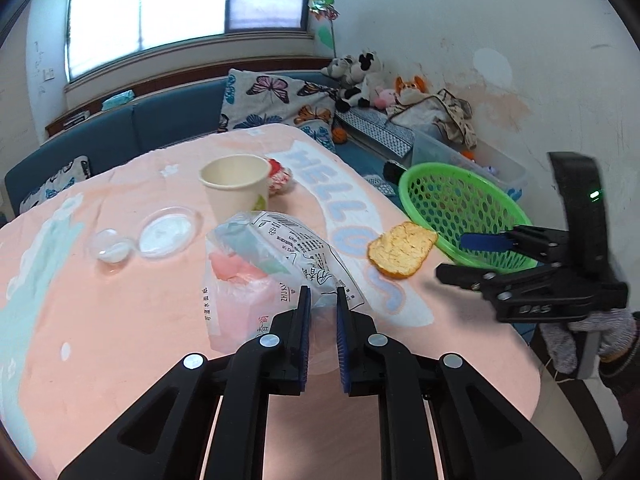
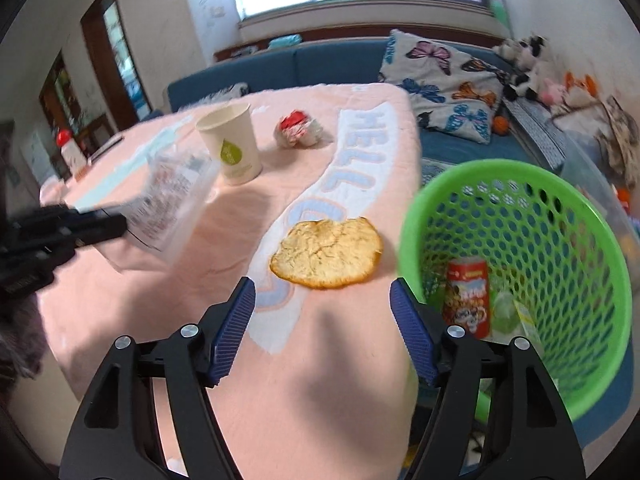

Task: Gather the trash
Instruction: 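Grasp the clear plastic bag with the left tool while the right tool grasps the bread crust, then drop the bread crust into the basket with the right tool while the left tool carries the plastic bag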

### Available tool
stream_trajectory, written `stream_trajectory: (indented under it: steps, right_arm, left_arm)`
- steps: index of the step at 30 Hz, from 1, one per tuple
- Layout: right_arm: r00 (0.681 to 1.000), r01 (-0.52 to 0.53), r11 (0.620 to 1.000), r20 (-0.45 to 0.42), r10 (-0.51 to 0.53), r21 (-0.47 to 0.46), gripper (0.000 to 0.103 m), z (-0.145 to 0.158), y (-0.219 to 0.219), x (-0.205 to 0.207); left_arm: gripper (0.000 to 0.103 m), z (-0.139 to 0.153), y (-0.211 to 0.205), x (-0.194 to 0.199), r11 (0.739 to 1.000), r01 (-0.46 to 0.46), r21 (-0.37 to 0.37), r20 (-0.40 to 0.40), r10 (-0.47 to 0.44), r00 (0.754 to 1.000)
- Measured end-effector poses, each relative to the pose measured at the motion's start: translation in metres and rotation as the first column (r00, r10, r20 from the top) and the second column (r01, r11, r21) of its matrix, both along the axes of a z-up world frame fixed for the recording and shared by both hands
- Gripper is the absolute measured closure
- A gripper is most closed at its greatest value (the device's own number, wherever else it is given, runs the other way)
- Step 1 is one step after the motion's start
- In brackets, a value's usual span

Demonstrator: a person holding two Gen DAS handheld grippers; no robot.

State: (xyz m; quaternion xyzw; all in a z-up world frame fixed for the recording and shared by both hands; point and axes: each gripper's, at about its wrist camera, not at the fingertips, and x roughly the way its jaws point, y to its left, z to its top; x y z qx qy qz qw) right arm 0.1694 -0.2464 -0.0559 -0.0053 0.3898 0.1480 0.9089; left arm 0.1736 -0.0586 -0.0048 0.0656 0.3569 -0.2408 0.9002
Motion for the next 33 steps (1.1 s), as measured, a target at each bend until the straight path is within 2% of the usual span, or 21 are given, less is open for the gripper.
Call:
stream_trajectory:
  steps: [5, 8, 13, 15, 19, 25, 33]
  right_arm:
    - [0.999, -0.03, 0.996, -0.02, 0.029, -0.08, 0.032, -0.014, 0.011, 0.021]
    - [0.998, -0.054, 0.991, -0.017, 0.052, -0.119, 0.026, -0.019, 0.017, 0.03]
    - [0.997, -0.071, 0.977, -0.014, 0.07, -0.201, 0.026, -0.026, 0.024, 0.042]
    - [0.997, -0.078, 0.976, -0.018, 0.076, -0.204, 0.022, -0.029, 0.024, 0.047]
    - [0.996, -0.087, 0.976, -0.052, 0.078, -0.199, 0.022, -0.037, 0.023, 0.053]
    - [0.996, -0.082, 0.98, -0.051, 0.074, -0.179, 0.028, -0.039, 0.024, 0.052]
    - [0.996, -0.085, 0.98, -0.055, 0.077, -0.181, 0.028, -0.04, 0.026, 0.047]
  left_arm:
    - [0.092, 0.003, 0.013, 0.002, 1.0, -0.024, -0.012, 0.002, 0.024, 1.0]
    - [0.092, 0.002, 0.02, 0.003, 0.999, -0.035, -0.017, 0.0, 0.035, 0.999]
    - [0.092, -0.003, 0.024, 0.004, 0.999, -0.041, -0.025, -0.009, 0.04, 0.999]
    - [0.092, -0.004, 0.025, 0.005, 0.999, -0.041, -0.03, -0.013, 0.041, 0.999]
    - [0.092, -0.006, 0.026, 0.006, 0.999, -0.043, -0.034, -0.017, 0.042, 0.999]
    - [0.092, -0.008, 0.029, 0.009, 0.998, -0.048, -0.038, -0.026, 0.047, 0.999]
    - [0.092, -0.003, 0.025, 0.007, 0.998, -0.032, -0.052, -0.015, 0.031, 0.999]
